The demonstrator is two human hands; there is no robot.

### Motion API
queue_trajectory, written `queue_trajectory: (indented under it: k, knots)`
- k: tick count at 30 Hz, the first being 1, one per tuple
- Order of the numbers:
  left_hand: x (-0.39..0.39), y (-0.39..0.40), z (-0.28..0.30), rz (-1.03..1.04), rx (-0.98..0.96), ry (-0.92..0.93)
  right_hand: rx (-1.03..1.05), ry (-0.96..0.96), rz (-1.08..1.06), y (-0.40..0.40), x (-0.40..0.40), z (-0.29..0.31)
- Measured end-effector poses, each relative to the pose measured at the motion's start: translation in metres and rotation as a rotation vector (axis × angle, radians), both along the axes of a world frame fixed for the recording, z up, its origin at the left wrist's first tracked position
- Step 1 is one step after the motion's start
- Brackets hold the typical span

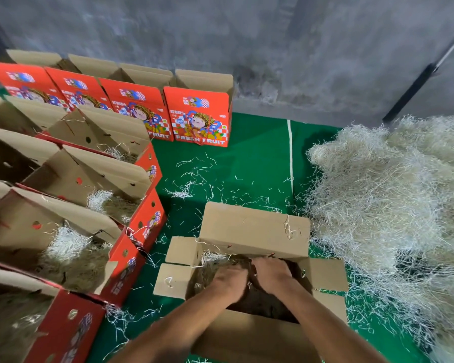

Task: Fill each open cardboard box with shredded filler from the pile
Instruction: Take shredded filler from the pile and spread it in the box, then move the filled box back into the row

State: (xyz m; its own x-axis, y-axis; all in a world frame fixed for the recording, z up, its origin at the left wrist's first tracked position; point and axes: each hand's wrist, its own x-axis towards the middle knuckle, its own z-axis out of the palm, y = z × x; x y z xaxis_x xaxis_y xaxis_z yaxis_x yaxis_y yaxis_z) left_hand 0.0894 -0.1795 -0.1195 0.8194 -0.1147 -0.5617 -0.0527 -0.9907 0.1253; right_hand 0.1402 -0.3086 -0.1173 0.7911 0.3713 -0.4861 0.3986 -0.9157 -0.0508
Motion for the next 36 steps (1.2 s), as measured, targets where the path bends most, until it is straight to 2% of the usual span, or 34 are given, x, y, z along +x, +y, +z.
queue_trajectory:
  k: [1,3,7,11,16,19,24,27,30,33,36]
  knots:
    - [0.003,-0.001,0.002,0.006,0.004,-0.075,-0.017,-0.062,0.022,0.005,0.002,0.0]
    - [0.008,-0.003,0.005,0.032,0.001,-0.111,-0.012,-0.057,0.01,0.01,0.003,-0.004]
    - [0.005,0.003,0.006,0.088,0.008,0.061,-0.015,0.242,-0.041,0.001,0.004,-0.023]
    - [0.005,0.011,0.01,0.149,-0.012,0.172,0.013,0.214,-0.037,-0.013,0.001,-0.028]
    - [0.005,0.017,0.02,0.128,0.062,0.228,-0.165,0.253,0.023,-0.002,0.001,-0.013]
    - [0.009,0.015,0.02,0.102,0.092,0.215,-0.174,0.244,0.015,0.003,0.006,-0.007]
    - [0.018,0.011,0.029,0.144,0.122,0.146,-0.16,0.078,0.031,0.001,0.009,0.005]
    - [0.018,0.014,0.028,0.195,0.104,0.216,-0.199,0.178,0.028,0.003,-0.001,0.013]
    - [0.016,0.019,0.041,0.234,0.109,0.333,-0.153,0.331,0.018,0.003,-0.012,0.039]
    - [0.025,0.026,0.071,0.224,0.043,0.318,0.077,0.229,-0.053,0.0,-0.011,0.065]
    - [0.032,0.032,0.102,0.219,-0.055,0.197,0.288,0.117,-0.074,0.004,-0.004,0.084]
